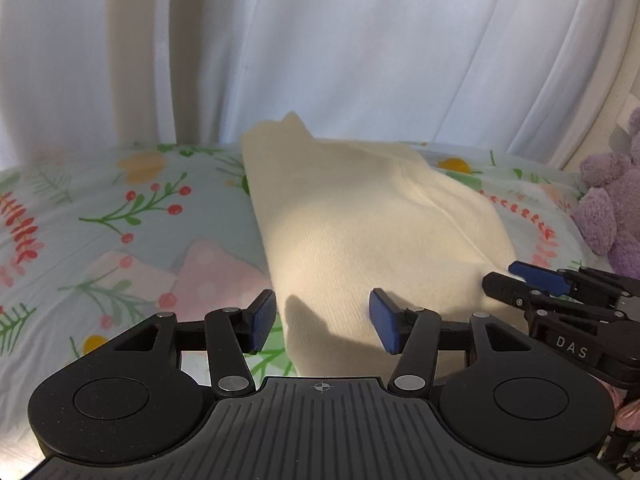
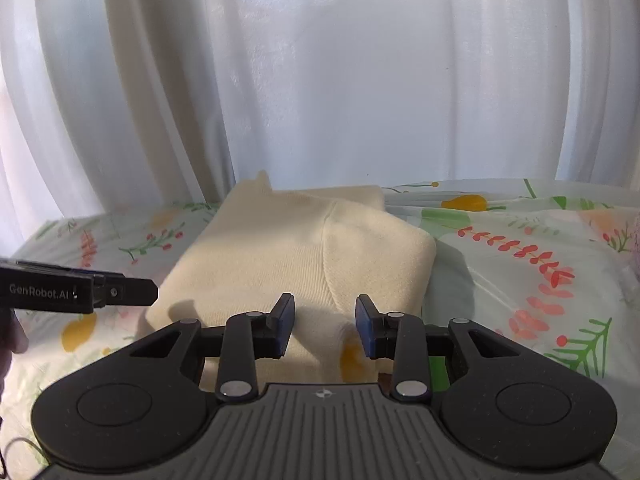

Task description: Fold small clothes

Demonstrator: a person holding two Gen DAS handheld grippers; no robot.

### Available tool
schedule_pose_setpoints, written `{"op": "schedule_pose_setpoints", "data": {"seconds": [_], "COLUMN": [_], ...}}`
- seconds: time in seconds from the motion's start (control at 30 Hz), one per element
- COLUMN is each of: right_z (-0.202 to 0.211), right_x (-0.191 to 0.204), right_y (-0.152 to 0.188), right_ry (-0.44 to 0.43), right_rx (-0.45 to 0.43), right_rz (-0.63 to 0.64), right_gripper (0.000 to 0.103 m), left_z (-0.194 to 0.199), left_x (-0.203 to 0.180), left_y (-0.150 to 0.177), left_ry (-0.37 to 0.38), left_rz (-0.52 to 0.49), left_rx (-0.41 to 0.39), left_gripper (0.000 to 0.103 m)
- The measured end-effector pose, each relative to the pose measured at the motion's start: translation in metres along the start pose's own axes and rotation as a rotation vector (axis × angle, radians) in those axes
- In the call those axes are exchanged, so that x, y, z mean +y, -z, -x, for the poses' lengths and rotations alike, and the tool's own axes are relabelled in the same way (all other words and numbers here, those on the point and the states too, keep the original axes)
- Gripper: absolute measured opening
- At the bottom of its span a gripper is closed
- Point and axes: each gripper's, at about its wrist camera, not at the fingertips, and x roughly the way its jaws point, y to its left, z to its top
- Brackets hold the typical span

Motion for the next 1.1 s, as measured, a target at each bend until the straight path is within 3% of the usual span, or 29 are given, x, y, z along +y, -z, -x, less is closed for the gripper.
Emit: {"op": "schedule_pose_setpoints", "data": {"seconds": [0.03, 0.1, 0.2, 0.27, 0.33, 0.4, 0.47, 0.53, 0.7, 0.87, 1.03, 1.1], "right_z": [-0.003, 0.001, 0.012, 0.018, 0.009, -0.007, -0.025, -0.045, -0.076, -0.093, -0.1, -0.1], "right_x": [-0.004, -0.019, -0.048, -0.071, -0.094, -0.113, -0.127, -0.138, -0.143, -0.141, -0.137, -0.132], "right_y": [0.008, 0.017, 0.017, 0.016, 0.012, 0.009, 0.005, 0.002, -0.003, -0.008, -0.007, -0.008], "right_ry": [0.011, -0.004, -0.027, -0.069, -0.162, -0.266, -0.317, -0.379, -0.468, -0.532, -0.558, -0.522], "right_rx": [-0.002, -0.02, 0.004, -0.008, 0.019, 0.046, 0.048, 0.077, 0.135, 0.168, 0.168, 0.166], "right_rz": [0.008, -0.015, -0.141, -0.274, -0.4, -0.517, -0.6, -0.679, -0.718, -0.737, -0.742, -0.704], "right_gripper": [0.033, 0.034, 0.041, 0.061, 0.066, 0.066, 0.066, 0.06, 0.052, 0.053, 0.053, 0.041], "left_z": [-0.006, -0.009, -0.004, -0.001, -0.007, -0.019, -0.033, -0.047, -0.072, -0.08, -0.083, -0.084], "left_x": [0.004, 0.017, 0.043, 0.064, 0.084, 0.096, 0.098, 0.093, 0.089, 0.096, 0.093, 0.093], "left_y": [0.005, 0.01, 0.01, 0.006, -0.001, -0.009, -0.016, -0.023, -0.032, -0.034, -0.035, -0.035], "left_ry": [0.023, 0.054, 0.129, 0.178, 0.22, 0.317, 0.38, 0.426, 0.453, 0.494, 0.46, 0.451], "left_rz": [0.019, 0.053, 0.123, 0.211, 0.298, 0.368, 0.413, 0.402, 0.405, 0.476, 0.468, 0.481], "left_rx": [0.018, 0.03, 0.053, 0.055, 0.059, 0.083, 0.103, 0.125, 0.168, 0.181, 0.174, 0.175], "left_gripper": [0.062, 0.076, 0.076, 0.075, 0.072, 0.072, 0.072, 0.072, 0.073, 0.073, 0.059, 0.052]}}
